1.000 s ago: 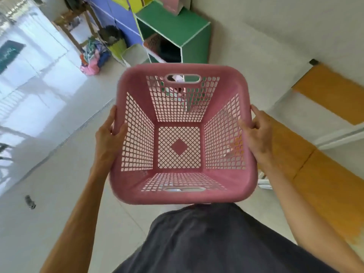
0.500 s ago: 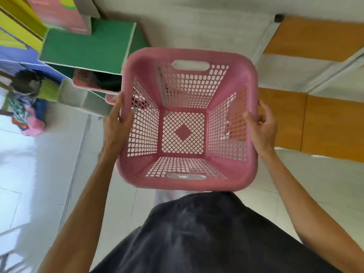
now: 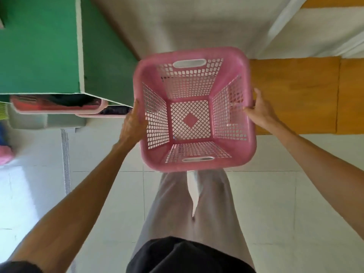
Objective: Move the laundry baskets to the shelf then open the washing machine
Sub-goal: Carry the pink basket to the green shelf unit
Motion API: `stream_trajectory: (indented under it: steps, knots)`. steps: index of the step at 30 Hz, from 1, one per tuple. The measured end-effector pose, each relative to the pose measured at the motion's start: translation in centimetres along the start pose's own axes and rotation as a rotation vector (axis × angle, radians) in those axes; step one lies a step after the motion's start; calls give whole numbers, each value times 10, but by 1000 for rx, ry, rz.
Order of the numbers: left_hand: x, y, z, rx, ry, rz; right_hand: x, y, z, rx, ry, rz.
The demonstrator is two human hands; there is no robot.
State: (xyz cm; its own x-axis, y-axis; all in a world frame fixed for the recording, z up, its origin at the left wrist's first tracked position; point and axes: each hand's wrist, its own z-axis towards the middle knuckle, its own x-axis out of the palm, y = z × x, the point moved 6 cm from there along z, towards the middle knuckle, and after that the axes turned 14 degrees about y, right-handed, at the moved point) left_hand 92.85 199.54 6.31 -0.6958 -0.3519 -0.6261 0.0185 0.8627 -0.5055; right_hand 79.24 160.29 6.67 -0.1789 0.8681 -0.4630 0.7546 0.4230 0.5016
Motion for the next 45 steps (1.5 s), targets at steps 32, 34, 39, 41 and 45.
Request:
stream_trajectory:
  steps: [32,34,39,41,45]
  knots:
    - [83,113,225,-96,251,-203,72,-55,210,215,-43,25]
    - [81,106,220,-86,251,-184,71,-53,209,182,-84,39]
    - [63,75,188,-29,294,-120,71,-22,180,65,-36,27]
    - [39,47,164,14,300,-68,63,-3,152,45,-15,1]
    - [-20,-40,93,81,322,-57,34,51,58,57,36,23]
